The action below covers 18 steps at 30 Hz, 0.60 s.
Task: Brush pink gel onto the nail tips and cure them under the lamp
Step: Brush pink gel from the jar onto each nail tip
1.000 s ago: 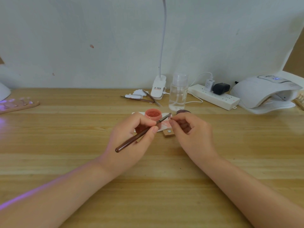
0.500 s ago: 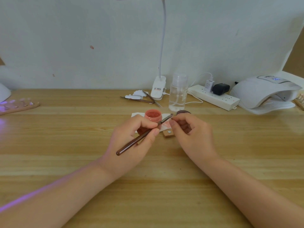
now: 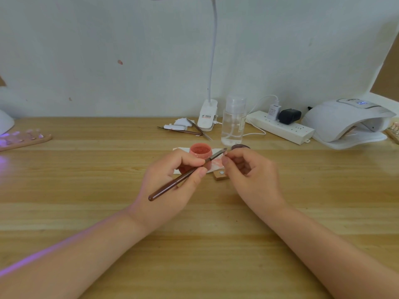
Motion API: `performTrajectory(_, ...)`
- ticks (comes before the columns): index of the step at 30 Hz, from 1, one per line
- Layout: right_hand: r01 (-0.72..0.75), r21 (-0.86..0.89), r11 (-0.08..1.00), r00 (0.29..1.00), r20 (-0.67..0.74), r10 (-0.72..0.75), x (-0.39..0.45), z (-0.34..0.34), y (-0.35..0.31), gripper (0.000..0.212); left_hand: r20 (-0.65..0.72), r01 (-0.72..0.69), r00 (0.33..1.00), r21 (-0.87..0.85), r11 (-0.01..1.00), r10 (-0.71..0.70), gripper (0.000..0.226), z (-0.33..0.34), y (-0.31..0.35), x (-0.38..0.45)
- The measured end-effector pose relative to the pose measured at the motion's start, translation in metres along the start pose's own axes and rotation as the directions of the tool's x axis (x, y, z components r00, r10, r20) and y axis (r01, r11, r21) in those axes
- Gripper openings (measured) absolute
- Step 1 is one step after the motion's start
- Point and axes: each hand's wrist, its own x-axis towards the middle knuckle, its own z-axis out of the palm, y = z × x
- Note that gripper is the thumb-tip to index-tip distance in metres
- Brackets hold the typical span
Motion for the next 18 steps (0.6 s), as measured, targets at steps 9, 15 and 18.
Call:
performTrajectory(9, -0.025, 0.034, 0.999, 1.0, 0.007, 0.025, -0.0004, -0.0005, -0.0012, 0.011, -0.037, 0.005, 0.999, -0.043, 0.999, -0.006, 0.01, -0.0009, 0.0012, 0.0004)
performTrajectory(15, -0.034, 0.033, 0.999, 0.999, -0.004, 0.034, 0.0003, 0.0, -0.0002, 0.014, -0.001, 0.017, 1.0, -0.036, 0.999, -0.017, 0.007, -0.0026, -0.0006, -0.0012)
performTrajectory(18, -0.039, 0.016, 0.999, 0.999, -0.001, 0.039, 0.0007, 0.0002, 0.0005, 0.018, -0.003, 0.03, 1.0, -0.076, 0.997, -0.03, 0.004, -0.0049, 0.0009, -0.0017)
